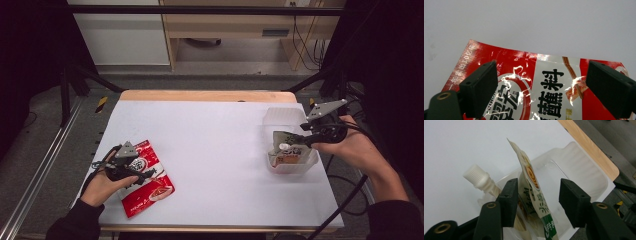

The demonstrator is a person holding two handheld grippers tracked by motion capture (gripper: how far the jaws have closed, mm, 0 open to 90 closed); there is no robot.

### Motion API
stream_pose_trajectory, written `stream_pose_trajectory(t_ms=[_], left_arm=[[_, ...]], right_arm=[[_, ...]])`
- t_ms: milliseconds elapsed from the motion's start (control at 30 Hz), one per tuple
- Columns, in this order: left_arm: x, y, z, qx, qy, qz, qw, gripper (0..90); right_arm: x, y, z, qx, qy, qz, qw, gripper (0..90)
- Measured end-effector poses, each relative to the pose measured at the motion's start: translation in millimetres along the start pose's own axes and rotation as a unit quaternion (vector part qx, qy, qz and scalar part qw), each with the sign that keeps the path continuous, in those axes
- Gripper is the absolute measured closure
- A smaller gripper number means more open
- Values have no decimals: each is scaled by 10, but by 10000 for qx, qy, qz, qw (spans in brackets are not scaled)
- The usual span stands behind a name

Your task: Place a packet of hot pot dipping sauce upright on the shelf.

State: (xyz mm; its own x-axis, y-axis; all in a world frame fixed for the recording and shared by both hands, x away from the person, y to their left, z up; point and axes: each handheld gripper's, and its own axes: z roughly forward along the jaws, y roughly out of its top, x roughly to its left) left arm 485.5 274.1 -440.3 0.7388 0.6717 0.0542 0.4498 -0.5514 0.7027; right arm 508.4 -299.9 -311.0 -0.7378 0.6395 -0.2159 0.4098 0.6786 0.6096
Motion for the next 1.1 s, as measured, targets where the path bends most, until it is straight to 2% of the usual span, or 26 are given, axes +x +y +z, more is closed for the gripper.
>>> stream_pose_trajectory(t_ms=[167,367,433,533,700,767,800,833,1033,1100], left_arm=[[12,-1,-9,-12,39,16,10000,104],[55,-13,-43,-72,134,-43,9999,103],[67,-19,-49,-59,182,-47,9998,101],[84,-25,-65,-77,230,-24,9997,98],[120,-43,-86,-115,253,-17,9996,86],[133,-52,-90,-95,299,7,9995,85],[141,-58,-94,-87,324,7,9994,84],[150,-60,-99,-81,356,27,9993,80],[214,-85,-153,-141,495,2,9987,77],[232,-91,-173,-149,532,2,9985,77]], right_arm=[[80,96,-84,-196,-37,-74,9998,427],[287,272,-184,-466,-355,-251,9980,305],[391,336,-216,-596,-516,-316,9964,269],[588,424,-240,-790,-605,-404,9942,233],[968,567,-205,-855,-669,-549,9926,180],[1118,619,-181,-930,-668,-618,9915,199],[1195,637,-167,-1012,-698,-723,9898,210],[1287,660,-140,-1065,-750,-716,9889,195],[1576,719,45,-1153,-673,-605,9892,165],[1660,722,137,-1150,-558,-588,9901,179]])
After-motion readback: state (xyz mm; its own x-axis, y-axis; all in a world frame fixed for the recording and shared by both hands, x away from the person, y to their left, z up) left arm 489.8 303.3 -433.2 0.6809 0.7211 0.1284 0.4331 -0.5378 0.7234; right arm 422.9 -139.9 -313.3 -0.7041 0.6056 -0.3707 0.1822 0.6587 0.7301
